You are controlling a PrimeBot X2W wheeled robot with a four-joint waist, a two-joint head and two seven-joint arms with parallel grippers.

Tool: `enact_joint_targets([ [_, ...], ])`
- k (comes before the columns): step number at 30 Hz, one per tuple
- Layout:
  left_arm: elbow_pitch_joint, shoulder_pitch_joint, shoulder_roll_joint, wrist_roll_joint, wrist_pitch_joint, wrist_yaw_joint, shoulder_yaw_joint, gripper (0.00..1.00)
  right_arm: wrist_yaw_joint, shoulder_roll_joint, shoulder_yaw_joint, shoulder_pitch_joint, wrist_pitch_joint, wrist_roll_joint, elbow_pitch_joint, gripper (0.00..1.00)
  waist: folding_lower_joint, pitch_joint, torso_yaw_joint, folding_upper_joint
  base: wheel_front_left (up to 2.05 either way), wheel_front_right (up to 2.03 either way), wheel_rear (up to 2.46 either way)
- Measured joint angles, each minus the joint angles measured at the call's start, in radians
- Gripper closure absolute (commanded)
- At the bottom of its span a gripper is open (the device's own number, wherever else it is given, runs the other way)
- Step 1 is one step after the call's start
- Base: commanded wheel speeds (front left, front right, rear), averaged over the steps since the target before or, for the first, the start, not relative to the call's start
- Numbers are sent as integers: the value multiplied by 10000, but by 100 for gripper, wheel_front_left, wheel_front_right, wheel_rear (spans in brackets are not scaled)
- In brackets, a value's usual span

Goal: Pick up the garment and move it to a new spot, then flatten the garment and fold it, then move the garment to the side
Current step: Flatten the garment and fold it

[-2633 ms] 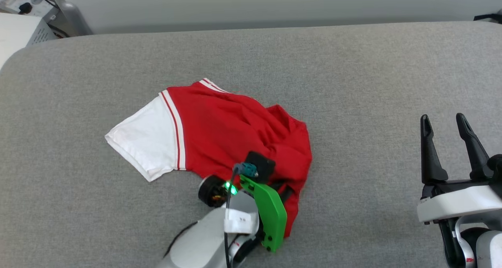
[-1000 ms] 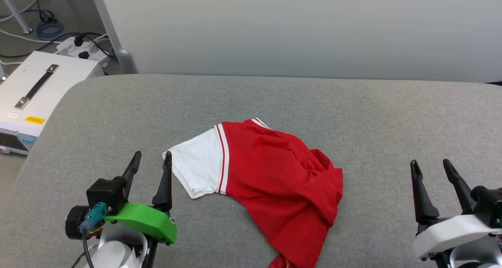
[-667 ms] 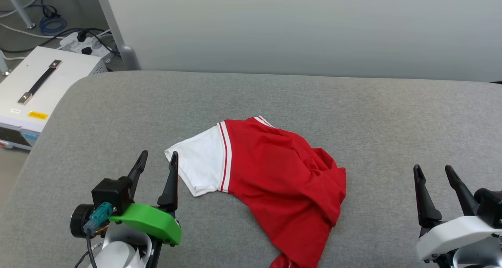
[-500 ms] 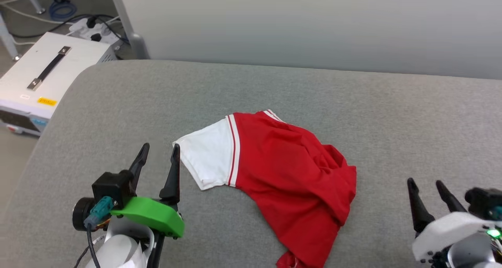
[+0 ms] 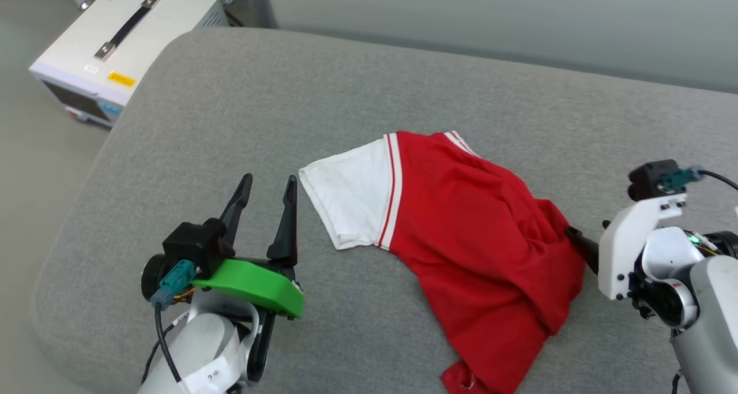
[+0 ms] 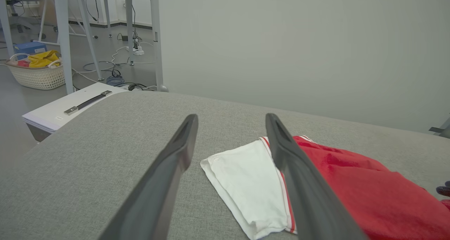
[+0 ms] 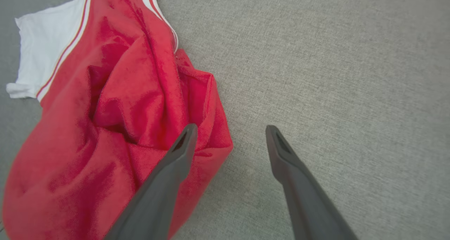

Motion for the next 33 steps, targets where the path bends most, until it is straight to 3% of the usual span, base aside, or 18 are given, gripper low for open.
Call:
enact_joint_targets([
  [6, 94, -128, -458, 326, 0, -313, 307, 0, 0, -339, 1344, -812, 485, 472, 1584, 0, 0, 460, 456, 0, 0, 0, 0],
  [11, 278, -127, -669, 637, 0, -545, 543, 0, 0, -529, 1847, -1349, 1266, 959, 2512, 0, -1, 732, 686, 0, 0, 0, 0],
  [13, 318, -126, -740, 706, 0, -623, 671, 0, -2, -546, 1965, -1554, 1661, 1204, 2667, 90, -1, 796, 727, 0, 0, 0, 0],
  [14, 339, -126, -779, 736, 0, -644, 729, 0, -2, -571, 1998, -1612, 1739, 1340, 2683, 100, 0, 813, 723, 0, 0, 0, 0],
  [24, 640, -55, -918, 1120, 0, -899, 1099, 0, 0, -727, 1733, -1790, 662, 1519, 2086, 100, 1, 473, 288, 0, 0, 0, 0],
  [29, 660, 185, -899, 1221, 0, -965, 1195, 0, 0, -988, 715, -1716, 190, 1221, 941, 100, 0, 131, -93, 0, 0, 0, 0],
  [33, 671, 388, -869, 1244, 0, -976, 1197, 0, 0, -986, -708, -756, 38, 662, -190, 100, 0, -171, -454, 0, 0, 0, 0],
])
